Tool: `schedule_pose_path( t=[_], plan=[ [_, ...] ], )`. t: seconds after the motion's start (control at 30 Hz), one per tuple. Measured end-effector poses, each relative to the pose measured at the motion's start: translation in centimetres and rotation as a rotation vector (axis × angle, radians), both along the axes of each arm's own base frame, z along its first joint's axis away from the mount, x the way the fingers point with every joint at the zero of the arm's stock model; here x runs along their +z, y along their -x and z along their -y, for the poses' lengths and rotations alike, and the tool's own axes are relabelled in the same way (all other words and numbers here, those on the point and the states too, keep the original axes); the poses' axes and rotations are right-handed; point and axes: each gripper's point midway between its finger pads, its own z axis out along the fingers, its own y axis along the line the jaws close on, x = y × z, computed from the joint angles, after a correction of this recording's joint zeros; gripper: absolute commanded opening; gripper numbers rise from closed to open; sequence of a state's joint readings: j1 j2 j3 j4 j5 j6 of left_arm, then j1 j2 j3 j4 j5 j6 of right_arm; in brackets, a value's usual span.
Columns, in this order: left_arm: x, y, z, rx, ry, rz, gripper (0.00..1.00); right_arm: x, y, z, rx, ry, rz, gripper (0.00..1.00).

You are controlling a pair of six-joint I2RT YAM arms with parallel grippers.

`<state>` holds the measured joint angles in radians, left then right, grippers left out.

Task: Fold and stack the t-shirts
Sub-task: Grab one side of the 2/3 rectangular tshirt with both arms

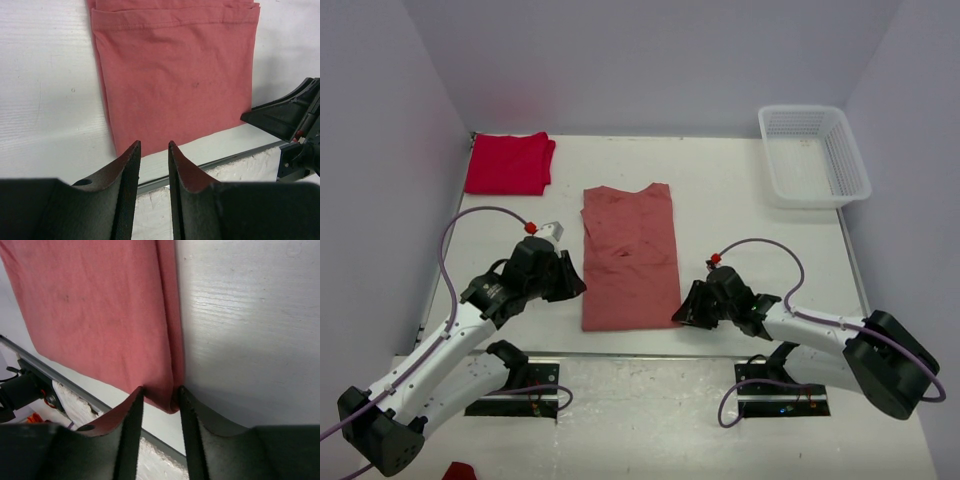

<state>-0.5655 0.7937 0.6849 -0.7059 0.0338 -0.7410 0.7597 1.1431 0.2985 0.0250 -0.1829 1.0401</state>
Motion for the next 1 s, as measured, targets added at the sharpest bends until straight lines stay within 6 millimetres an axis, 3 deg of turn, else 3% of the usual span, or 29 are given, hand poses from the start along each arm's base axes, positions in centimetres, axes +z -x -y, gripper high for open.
schedule_pose_path(
  t=[0.07,0.13,0.27,0.53,0.6,0.7,0.8,1.0],
  plan=[
    [0.0,0.0,0.0,0.0,-0.001,-0.001,0.3,-0.2,0.1,0.1,-0.003,0.0,-0.004,0.27],
    [-0.1,0.1,-0.1,0.0,-0.003,-0.005,0.3,-0.4,0.2,0.2,-0.005,0.005,-0.009,0.12],
    [-0.2,0.3,-0.2,0.0,-0.008,-0.013,0.3,-0.8,0.4,0.4,-0.012,0.014,-0.023,0.0],
    [-0.9,0.7,-1.3,0.025,-0.089,-0.085,0.34,-0.8,0.5,0.3,-0.008,0.015,-0.024,0.0],
    [-1.6,1.0,-1.7,0.037,-0.126,-0.127,0.51,-0.8,0.5,0.3,-0.007,0.018,-0.025,0.0],
    [-2.4,1.8,-2.3,0.047,-0.15,-0.165,0.62,-0.8,0.5,0.3,-0.003,0.025,-0.029,0.0],
    [-2.9,2.7,-2.7,0.06,-0.137,-0.177,0.67,-0.8,0.5,0.3,0.0,0.028,-0.027,0.0],
    [-5.7,5.1,-2.3,0.046,-0.082,-0.266,0.64,-0.8,0.5,0.2,0.003,0.028,-0.026,0.0]
  ],
)
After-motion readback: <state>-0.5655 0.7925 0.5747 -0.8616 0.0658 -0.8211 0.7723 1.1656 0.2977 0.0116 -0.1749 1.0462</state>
